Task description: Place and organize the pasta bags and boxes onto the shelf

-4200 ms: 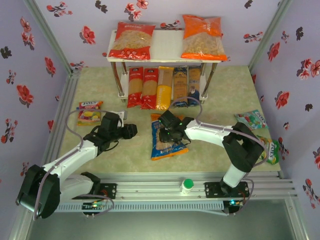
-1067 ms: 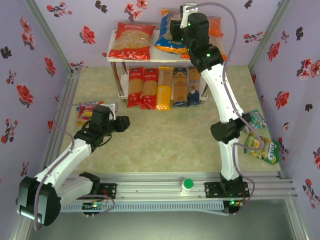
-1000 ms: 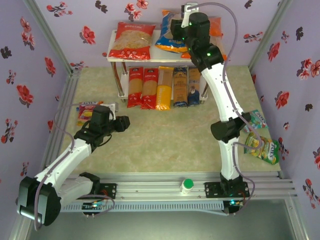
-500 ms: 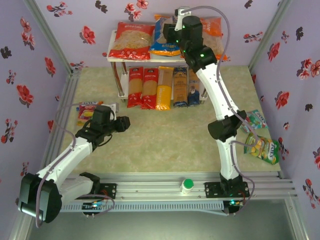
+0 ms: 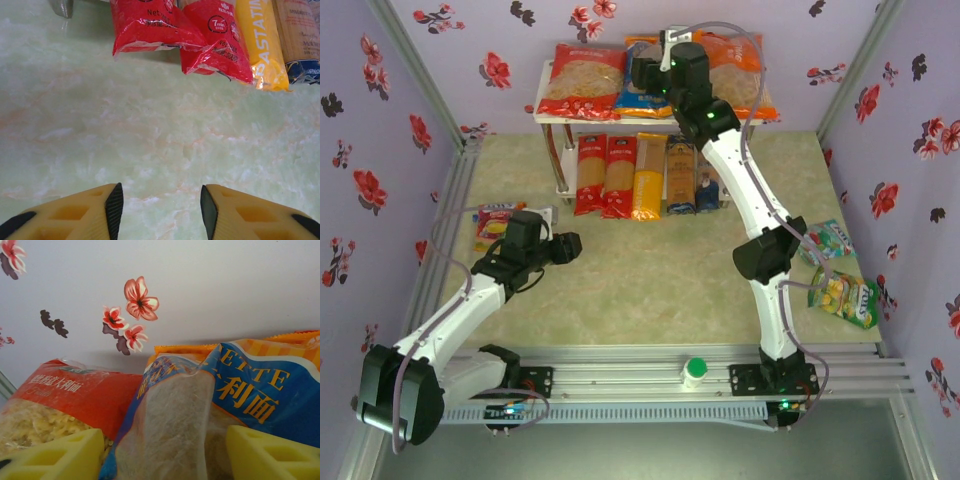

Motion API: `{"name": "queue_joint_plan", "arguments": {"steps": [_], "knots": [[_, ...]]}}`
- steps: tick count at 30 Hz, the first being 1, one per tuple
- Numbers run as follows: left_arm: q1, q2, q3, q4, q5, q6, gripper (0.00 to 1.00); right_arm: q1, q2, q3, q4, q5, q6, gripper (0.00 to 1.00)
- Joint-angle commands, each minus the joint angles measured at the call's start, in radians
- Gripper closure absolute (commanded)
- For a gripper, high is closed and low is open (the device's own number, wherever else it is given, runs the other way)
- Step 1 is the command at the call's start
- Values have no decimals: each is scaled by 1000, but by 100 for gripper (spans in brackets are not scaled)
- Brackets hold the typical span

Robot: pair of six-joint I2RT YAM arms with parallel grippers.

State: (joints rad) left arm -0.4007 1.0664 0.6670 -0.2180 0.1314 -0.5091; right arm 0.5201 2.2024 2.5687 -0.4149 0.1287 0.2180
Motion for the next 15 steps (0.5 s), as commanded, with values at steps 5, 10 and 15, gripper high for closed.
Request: {"name": "queue_joint_plan", "arguments": {"steps": [5,10,15], "knots": [[10,7,10,8,-9,24,36,13,-68,-98,-52,72,-18,22],[11,7,11,8,-8,24,32,17,-121,-233,-43,50,3,18],[12,2,11,6,-9,26,29,18,-134,-255,-42,-24,20,16]]}}
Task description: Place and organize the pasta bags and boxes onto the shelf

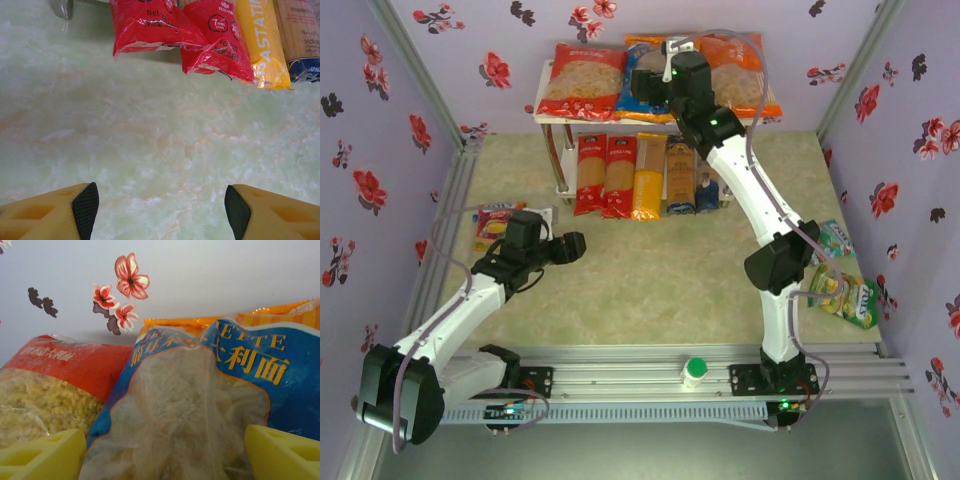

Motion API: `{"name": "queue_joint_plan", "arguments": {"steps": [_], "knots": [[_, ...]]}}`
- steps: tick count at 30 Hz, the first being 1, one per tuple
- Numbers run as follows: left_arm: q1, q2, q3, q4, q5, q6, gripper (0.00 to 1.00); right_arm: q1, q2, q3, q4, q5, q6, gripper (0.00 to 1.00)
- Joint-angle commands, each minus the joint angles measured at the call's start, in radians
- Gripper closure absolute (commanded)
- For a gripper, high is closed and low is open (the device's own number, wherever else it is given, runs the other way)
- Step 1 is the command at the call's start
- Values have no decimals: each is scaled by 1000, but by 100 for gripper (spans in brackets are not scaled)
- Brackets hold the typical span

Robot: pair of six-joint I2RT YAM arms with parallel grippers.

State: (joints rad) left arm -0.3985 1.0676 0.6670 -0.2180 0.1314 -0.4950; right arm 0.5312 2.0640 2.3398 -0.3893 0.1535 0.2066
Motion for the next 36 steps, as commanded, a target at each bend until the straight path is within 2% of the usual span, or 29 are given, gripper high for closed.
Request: {"name": "queue_joint_plan", "arguments": {"steps": [1,3,9,14,17,19,21,23,26,31,36], "knots": [[10,-1,11,5,-9,12,28,6,3,-17,-59,-68,31,16],[10,-4,10,2,-8,12,25,5,-3,4,-34,-109,30,15],[11,-18,-3,3,-10,13,24,-11,-83,8,98,-168,39,14],[20,-29,-1,2,-11,22,24,-11,-271,-200,325,-84,5,14],[26,-37,5,-5,-17,29,25,-16,-330,-233,308,6,-49,15],[31,-43,6,-10,-22,34,26,-28,-341,-221,239,63,-70,22],[36,-46,9,-13,-29,39,28,-48,-349,-224,182,111,-74,39],[43,-46,16,-17,-33,42,28,-65,-355,-260,160,160,-79,61],[53,-44,32,-21,-38,49,29,-102,-336,-276,138,208,-75,78],[63,-40,69,-24,-55,65,29,-169,-248,-213,96,192,-55,80],[75,-31,77,-10,-82,76,29,-195,-183,-178,63,187,-52,80]]}}
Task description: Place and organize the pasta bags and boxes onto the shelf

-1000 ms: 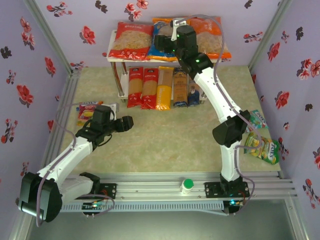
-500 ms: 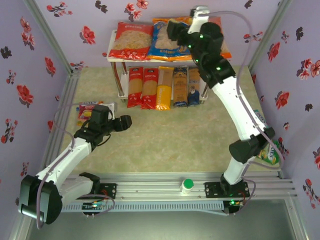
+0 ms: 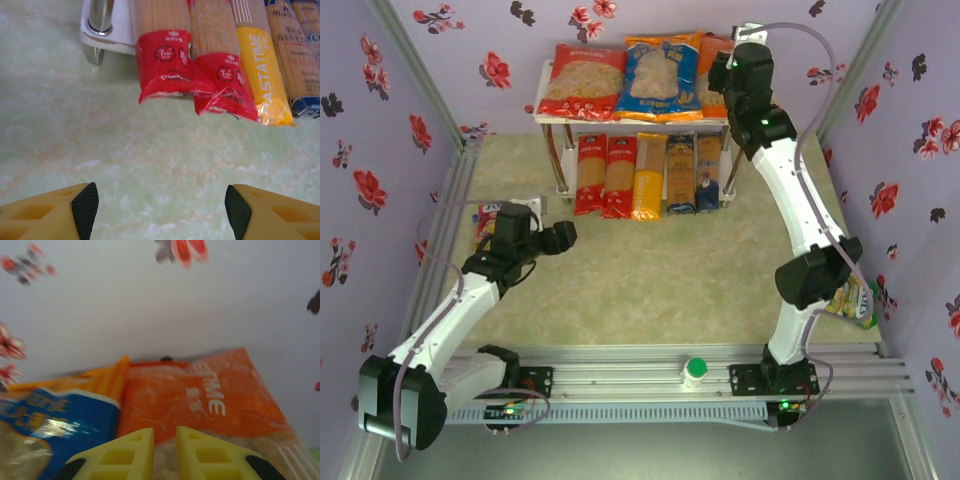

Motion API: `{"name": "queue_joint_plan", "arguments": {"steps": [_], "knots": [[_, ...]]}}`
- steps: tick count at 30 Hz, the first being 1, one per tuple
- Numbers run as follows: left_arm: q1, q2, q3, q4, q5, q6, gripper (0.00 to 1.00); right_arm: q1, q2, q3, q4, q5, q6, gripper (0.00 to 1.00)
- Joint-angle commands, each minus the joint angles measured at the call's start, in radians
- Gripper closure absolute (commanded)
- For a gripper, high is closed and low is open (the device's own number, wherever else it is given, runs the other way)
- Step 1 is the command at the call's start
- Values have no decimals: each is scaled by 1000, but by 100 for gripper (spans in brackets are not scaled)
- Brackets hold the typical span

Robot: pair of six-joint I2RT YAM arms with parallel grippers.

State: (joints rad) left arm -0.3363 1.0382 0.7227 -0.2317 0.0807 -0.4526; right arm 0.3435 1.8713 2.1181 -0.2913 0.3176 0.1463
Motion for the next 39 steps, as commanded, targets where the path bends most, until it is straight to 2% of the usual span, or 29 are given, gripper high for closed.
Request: {"name": "queue_joint_plan", "arguments": {"steps": [1,6,7,13,14,16,22,24,28,31,36,39], "knots": [[20,4,18,9,-34,32,29,-11,18,41,-45,23,9,80],[46,22,26,14,-33,32,28,-22,15,-30,-74,23,38,80],[51,21,27,14,-33,32,28,-26,9,-49,-80,-11,48,81],[66,15,45,5,-27,35,27,-30,-46,-155,-113,-38,83,82],[67,11,46,3,-25,37,27,-31,-56,-170,-111,-46,87,80],[70,6,44,13,-27,38,25,-32,-80,-209,-81,-63,87,67],[87,23,39,56,-28,44,25,-37,-103,-221,28,-84,70,44],[92,22,35,77,-32,45,25,-38,-113,-217,79,-78,60,32],[116,20,44,89,-34,55,25,-41,-163,-196,139,-58,32,23],[128,12,54,93,-35,66,26,-41,-238,-215,163,-31,1,22],[143,-22,62,95,-45,79,26,-41,-467,-394,191,53,-41,19],[151,-48,59,95,-57,95,24,-41,-643,-540,110,105,-31,16]]}}
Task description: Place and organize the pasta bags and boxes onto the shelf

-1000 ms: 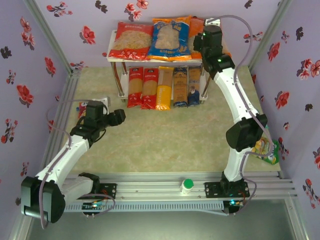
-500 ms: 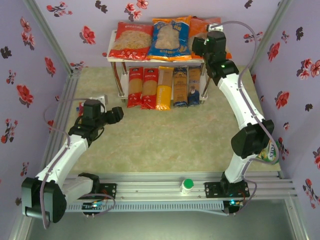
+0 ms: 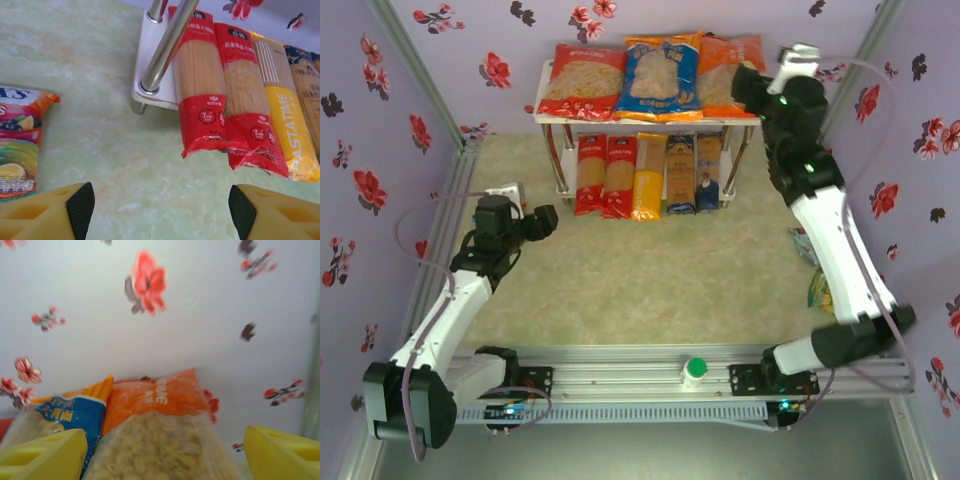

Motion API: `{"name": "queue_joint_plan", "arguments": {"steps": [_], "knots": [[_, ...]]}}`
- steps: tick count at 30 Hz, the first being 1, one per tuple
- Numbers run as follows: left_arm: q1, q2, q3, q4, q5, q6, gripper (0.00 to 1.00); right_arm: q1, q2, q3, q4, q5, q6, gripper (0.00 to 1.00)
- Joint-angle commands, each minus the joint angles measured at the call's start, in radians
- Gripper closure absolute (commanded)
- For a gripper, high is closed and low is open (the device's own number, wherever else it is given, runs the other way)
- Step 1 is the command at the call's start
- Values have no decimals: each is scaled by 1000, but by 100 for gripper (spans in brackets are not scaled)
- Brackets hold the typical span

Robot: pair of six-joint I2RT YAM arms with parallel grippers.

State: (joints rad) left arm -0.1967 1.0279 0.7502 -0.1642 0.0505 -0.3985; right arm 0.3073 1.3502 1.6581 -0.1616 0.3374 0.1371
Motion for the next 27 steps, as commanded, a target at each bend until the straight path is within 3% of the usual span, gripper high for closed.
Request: {"name": "queue_joint_plan", "arguments": {"steps": [1,4,6,8,13,19,22,27], "knots": [[13,-44,27,28,-38,46,24,-5,-179,-135,-72,100,-10,15],[21,-74,3,41,-74,60,18,-4,-340,-344,-181,143,61,13],[25,-99,-14,44,-104,68,1,-5,-440,-513,-234,174,123,11],[27,-134,-37,49,-163,67,0,-6,-522,-673,-285,214,198,1],[29,-225,-97,61,-353,87,0,-10,-656,-946,-347,282,353,1],[38,-180,-148,106,-436,200,0,-20,-710,-1046,-315,286,378,1],[50,-103,-229,260,-455,254,0,-20,-691,-1051,-282,273,368,1],[71,20,-460,762,-474,307,0,-22,-652,-1054,-253,262,351,1]]}}
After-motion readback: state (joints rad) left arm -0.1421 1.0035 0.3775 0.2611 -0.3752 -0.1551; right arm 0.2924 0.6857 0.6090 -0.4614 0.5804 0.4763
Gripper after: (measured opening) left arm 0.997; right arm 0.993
